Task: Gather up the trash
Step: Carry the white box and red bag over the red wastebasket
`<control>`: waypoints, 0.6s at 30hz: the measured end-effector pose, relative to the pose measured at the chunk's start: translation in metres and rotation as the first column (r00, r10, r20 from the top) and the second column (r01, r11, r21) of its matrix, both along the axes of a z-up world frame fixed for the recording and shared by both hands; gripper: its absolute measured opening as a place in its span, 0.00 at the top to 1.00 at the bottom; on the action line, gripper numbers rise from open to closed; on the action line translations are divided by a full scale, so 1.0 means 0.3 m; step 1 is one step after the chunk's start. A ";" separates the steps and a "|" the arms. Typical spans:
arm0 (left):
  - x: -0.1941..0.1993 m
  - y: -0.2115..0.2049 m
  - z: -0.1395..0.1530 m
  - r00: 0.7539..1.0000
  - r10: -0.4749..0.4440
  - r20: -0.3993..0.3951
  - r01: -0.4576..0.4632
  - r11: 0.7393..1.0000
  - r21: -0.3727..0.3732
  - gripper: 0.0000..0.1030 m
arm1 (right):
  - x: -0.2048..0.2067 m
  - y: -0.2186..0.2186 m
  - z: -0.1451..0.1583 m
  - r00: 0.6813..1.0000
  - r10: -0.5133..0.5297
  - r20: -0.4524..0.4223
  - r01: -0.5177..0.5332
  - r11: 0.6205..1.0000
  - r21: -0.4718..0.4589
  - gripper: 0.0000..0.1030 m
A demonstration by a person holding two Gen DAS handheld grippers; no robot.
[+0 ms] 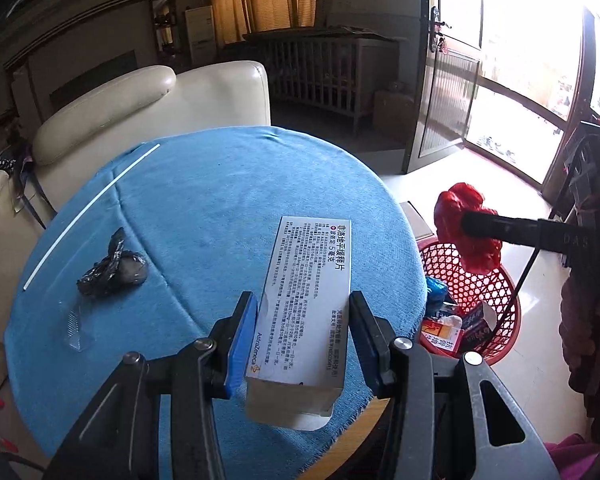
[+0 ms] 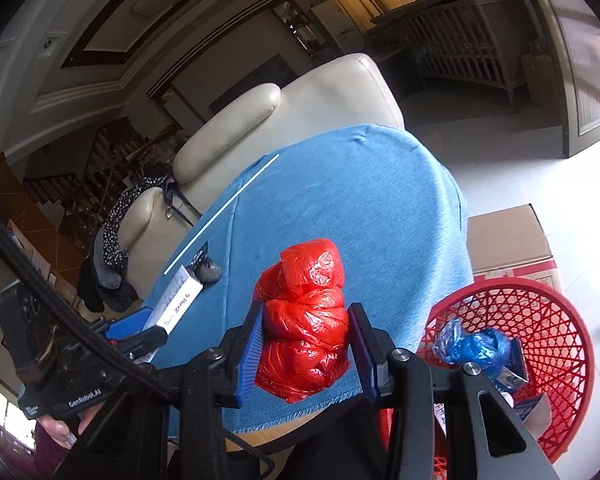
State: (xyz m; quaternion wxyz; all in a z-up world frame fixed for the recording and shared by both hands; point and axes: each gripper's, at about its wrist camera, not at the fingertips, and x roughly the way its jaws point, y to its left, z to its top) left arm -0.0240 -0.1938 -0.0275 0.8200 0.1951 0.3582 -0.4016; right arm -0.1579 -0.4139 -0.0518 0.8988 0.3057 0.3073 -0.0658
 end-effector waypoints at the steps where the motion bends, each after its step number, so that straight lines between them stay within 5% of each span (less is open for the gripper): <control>1: -0.001 -0.003 -0.001 1.000 -0.002 -0.002 0.002 1.000 0.000 0.53 | -0.003 -0.003 0.003 1.000 -0.004 0.001 0.004 1.000 -0.001 0.58; 18: -0.034 -0.028 -0.005 0.999 -0.042 -0.003 0.042 0.999 0.000 0.53 | 0.009 0.002 0.006 1.000 -0.004 -0.004 0.004 1.000 0.001 0.57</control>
